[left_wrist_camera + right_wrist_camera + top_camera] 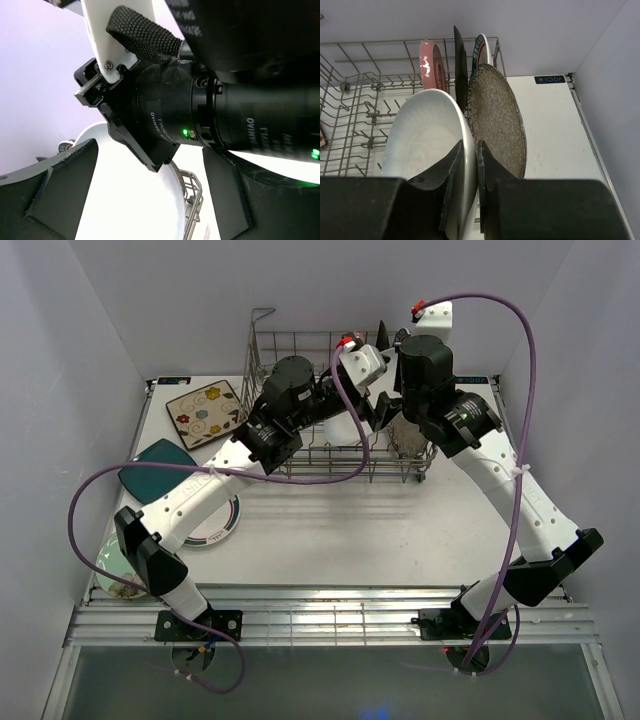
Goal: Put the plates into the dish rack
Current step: Insert the plate into the dish rack.
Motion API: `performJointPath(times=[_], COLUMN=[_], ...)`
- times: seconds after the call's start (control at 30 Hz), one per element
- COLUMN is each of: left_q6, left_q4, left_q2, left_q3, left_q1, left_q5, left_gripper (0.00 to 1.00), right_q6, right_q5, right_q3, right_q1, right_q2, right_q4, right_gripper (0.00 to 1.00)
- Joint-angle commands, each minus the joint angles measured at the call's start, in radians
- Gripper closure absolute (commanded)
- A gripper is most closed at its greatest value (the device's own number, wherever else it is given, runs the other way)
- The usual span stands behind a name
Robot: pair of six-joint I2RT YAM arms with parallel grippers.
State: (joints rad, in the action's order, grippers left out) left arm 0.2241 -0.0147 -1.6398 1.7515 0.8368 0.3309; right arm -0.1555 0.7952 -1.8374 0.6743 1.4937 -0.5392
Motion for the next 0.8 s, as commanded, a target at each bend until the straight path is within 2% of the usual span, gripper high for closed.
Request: performJointPath(times=[0.0, 0.13, 0.47, 0.77], left_q6=[-0.006, 0.018, 0.063, 0.008], left_q4=[-0.005, 0.009, 0.039, 0.099], left_q2=[0.070, 0.126, 0.276, 0.331], left_q3=[0.045, 0.029, -0.127, -0.190], left_q1=[0.007, 0.007, -0.039, -0.191], left_q5=[0.003, -0.018, -0.079, 0.000], left_gripper=[0.04, 0.02, 0.02, 0.02], right_q6=[-0.001, 0.002, 0.077, 0.195], right_q5=[0.030, 0.035, 0.049, 0.049], right_q3=[-0.092, -0.109, -0.181, -0.192], right_q1=[-0.005, -0.022, -0.053, -0.053], right_q2=[-0.024, -0.012, 0.013, -0.003], right_q4=[0.107, 0.111, 0.142, 0.232], right_gripper=[0.92, 0.92, 0.92, 0.92])
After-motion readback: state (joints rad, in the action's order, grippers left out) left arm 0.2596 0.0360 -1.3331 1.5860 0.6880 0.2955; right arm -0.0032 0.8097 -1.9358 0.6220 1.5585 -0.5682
